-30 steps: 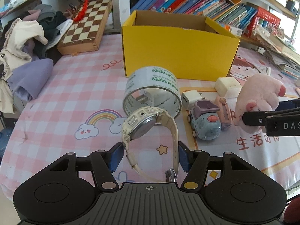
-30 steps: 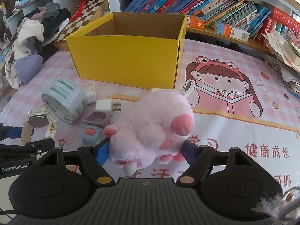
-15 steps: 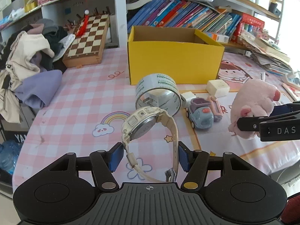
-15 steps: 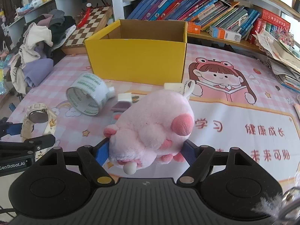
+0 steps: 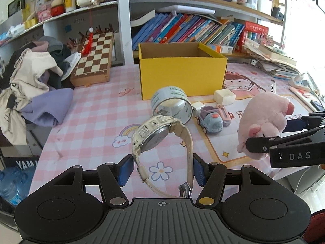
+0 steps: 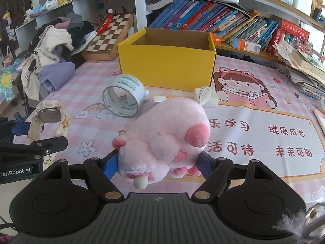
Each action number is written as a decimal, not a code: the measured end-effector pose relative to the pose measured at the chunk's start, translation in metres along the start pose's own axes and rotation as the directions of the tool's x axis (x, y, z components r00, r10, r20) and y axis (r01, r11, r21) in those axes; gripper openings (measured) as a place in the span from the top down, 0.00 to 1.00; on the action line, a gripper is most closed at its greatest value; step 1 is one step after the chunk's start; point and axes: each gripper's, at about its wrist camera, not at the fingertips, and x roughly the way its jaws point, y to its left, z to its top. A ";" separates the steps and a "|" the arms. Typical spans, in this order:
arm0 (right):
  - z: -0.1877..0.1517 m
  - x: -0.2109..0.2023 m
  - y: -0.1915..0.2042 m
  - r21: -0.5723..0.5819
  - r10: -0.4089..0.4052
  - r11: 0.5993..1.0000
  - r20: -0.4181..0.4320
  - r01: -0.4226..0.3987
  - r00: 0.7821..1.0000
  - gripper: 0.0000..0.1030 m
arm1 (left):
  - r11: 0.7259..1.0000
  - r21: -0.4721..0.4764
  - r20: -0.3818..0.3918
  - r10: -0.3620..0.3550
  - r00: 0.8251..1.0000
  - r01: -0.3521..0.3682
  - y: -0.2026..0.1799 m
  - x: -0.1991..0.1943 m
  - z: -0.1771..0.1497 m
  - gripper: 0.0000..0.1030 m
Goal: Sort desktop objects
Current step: 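Lift the watch with the left gripper while the right gripper carries the pig toward the yellow box, then lower the watch into the yellow box with the left gripper while the right gripper releases the pig inside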
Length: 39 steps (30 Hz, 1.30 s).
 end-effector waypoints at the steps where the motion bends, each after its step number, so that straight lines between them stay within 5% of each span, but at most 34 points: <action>1: 0.000 -0.001 0.002 0.000 -0.002 1.000 0.001 0.002 1.000 0.26 | 1.000 0.002 0.005 -0.003 1.000 0.003 0.001 -0.002 0.000 0.42; 19: 0.019 0.008 -0.006 -0.036 0.026 0.999 0.010 -0.026 1.000 0.26 | 0.998 0.041 0.049 -0.044 0.998 0.042 -0.007 0.009 0.029 0.42; 39: 0.113 0.044 -0.055 -0.097 0.128 0.988 0.070 -0.121 0.989 0.26 | 0.996 0.082 0.098 -0.038 0.994 0.030 -0.022 0.050 0.112 0.42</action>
